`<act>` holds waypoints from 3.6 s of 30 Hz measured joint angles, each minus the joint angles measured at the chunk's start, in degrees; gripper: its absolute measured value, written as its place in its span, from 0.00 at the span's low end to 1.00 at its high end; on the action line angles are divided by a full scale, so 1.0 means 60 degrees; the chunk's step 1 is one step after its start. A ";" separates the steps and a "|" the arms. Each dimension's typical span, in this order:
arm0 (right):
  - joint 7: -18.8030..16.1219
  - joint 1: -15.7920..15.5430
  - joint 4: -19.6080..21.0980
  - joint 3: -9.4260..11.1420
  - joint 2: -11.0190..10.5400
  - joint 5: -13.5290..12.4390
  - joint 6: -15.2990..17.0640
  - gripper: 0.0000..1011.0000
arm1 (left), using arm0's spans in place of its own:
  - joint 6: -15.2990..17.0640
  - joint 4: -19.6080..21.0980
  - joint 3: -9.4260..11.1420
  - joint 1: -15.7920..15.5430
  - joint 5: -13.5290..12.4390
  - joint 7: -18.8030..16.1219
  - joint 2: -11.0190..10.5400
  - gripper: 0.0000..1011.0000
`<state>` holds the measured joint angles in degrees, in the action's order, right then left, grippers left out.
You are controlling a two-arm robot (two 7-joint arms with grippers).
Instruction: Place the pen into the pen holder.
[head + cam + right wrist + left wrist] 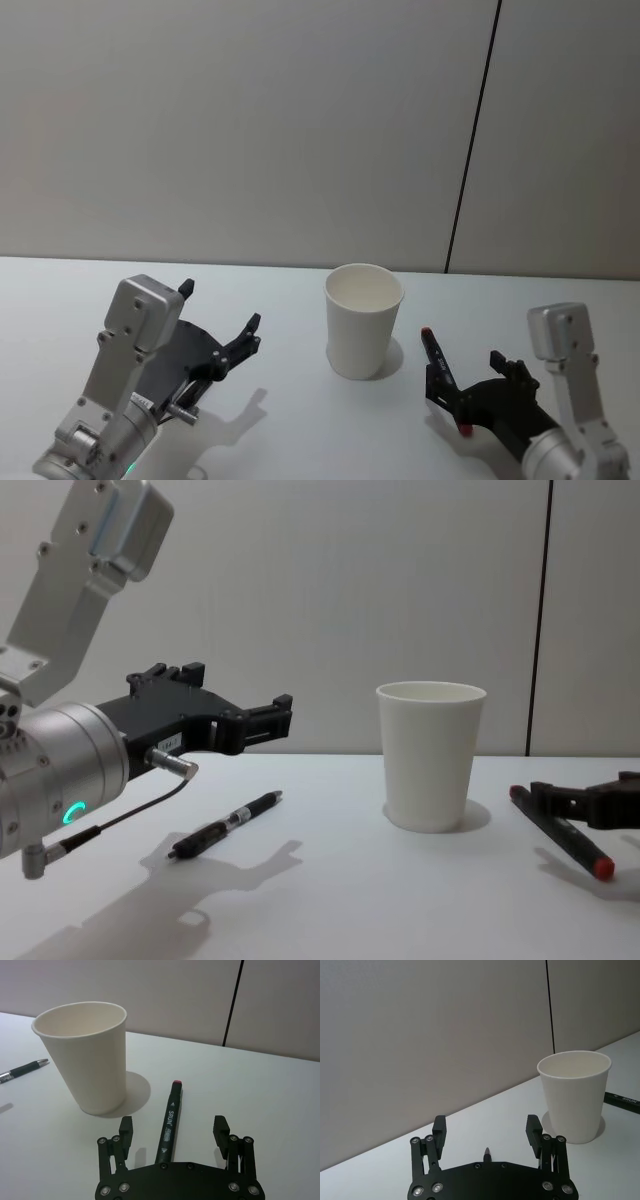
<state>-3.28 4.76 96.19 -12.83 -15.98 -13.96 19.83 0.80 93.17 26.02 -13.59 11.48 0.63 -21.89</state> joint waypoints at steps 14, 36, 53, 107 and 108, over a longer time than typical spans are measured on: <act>0.0290 0.0335 -0.0377 -0.0085 0.0436 0.0166 0.0414 0.99 | 0.0000 0.0000 0.0001 0.0000 0.0000 0.0000 0.0000 0.99; 0.0679 0.0679 -0.1023 0.0104 0.1149 0.0207 0.0940 0.99 | 0.0000 0.0000 0.0000 0.0000 0.0000 0.0000 -0.0001 0.99; 0.0816 0.0729 -0.1171 0.0243 0.1445 0.0155 0.1129 0.95 | 0.0000 0.0000 0.0000 0.0000 0.0000 0.0000 0.0000 0.99; 0.0388 0.0641 -0.1083 -0.0111 0.1176 0.0624 0.0565 0.18 | 0.0000 0.0001 0.0001 -0.0001 0.0000 0.0000 0.0000 0.99; 0.0384 0.0640 -0.1079 -0.0114 0.1171 0.0629 0.0546 0.18 | 0.0000 0.0000 0.0000 0.0000 0.0000 -0.0001 0.0000 0.99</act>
<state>-0.98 8.61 89.72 -13.52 -8.95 -10.18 23.10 0.80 93.17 26.02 -13.59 11.48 0.62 -21.90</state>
